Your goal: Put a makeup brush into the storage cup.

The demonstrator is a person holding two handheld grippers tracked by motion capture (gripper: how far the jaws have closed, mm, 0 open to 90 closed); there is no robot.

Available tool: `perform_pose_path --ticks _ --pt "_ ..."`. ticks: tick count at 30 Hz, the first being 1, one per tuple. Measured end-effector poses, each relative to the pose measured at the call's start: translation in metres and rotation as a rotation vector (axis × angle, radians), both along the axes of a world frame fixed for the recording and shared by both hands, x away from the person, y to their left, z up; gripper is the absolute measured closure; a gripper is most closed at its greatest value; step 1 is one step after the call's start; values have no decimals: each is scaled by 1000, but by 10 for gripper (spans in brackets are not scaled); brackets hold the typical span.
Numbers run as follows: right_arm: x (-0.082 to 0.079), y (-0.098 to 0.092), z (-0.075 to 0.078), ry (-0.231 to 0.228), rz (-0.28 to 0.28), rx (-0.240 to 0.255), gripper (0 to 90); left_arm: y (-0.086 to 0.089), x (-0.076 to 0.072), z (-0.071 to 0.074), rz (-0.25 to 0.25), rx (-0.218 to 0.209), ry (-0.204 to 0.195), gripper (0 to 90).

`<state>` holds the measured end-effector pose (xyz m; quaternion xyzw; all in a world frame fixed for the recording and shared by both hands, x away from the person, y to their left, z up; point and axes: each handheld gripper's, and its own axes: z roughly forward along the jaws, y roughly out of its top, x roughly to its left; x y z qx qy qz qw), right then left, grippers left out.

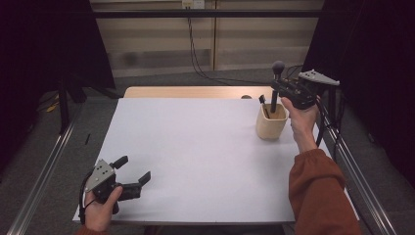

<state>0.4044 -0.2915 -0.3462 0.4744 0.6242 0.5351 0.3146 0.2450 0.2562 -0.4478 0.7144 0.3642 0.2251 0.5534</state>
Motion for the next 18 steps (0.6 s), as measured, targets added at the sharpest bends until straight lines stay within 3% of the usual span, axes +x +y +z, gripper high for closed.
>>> perform_pose_path --ticks 18 --pt "-1 -7 -23 21 4 14 719 0 0 0 -2 1 0 23"
